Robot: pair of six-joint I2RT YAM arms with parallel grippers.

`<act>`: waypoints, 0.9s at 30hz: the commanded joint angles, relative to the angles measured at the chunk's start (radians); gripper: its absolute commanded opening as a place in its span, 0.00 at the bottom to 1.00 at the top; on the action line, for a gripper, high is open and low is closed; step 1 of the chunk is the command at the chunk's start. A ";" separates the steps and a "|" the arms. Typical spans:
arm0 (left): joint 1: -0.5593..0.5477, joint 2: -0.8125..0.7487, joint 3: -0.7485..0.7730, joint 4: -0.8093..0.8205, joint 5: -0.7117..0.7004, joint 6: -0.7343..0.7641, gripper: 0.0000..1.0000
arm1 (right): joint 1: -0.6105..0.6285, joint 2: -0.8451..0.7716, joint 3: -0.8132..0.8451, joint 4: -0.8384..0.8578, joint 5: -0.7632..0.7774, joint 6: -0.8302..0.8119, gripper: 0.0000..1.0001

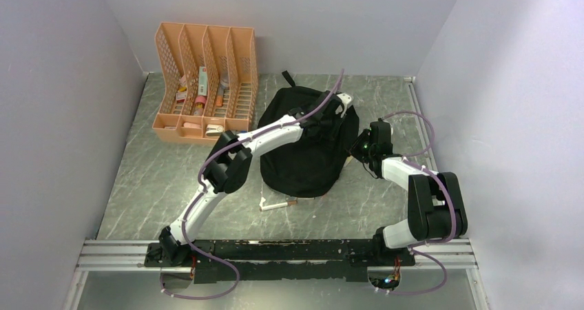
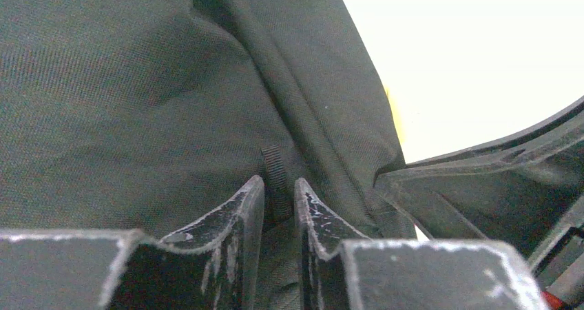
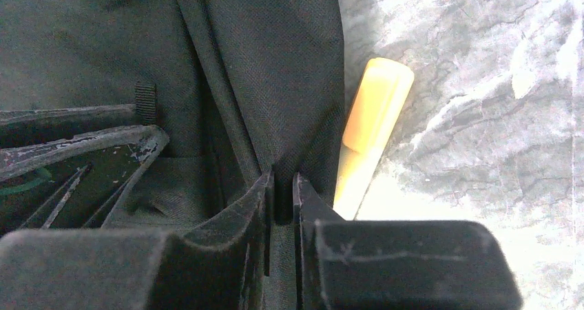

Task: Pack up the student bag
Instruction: Unzip the student bag at the center of the board.

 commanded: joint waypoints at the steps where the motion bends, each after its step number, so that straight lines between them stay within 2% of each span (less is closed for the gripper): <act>1: -0.008 -0.004 0.011 0.033 0.012 0.016 0.25 | -0.003 0.017 -0.019 -0.011 -0.013 0.004 0.16; 8: -0.006 -0.008 0.015 0.037 0.021 0.016 0.05 | -0.003 0.020 -0.023 -0.008 -0.009 0.006 0.15; 15: -0.004 -0.068 -0.053 0.092 0.032 0.019 0.05 | -0.003 0.021 -0.039 -0.011 0.039 0.016 0.13; 18: 0.000 -0.087 -0.074 0.089 0.031 0.021 0.05 | -0.003 0.012 -0.049 -0.007 0.063 0.037 0.07; 19: 0.003 -0.093 -0.084 0.087 0.031 0.022 0.05 | -0.003 0.006 -0.055 -0.003 0.069 0.043 0.00; 27: 0.044 -0.179 -0.224 0.129 -0.022 0.008 0.05 | -0.003 -0.025 -0.074 -0.015 0.139 0.054 0.00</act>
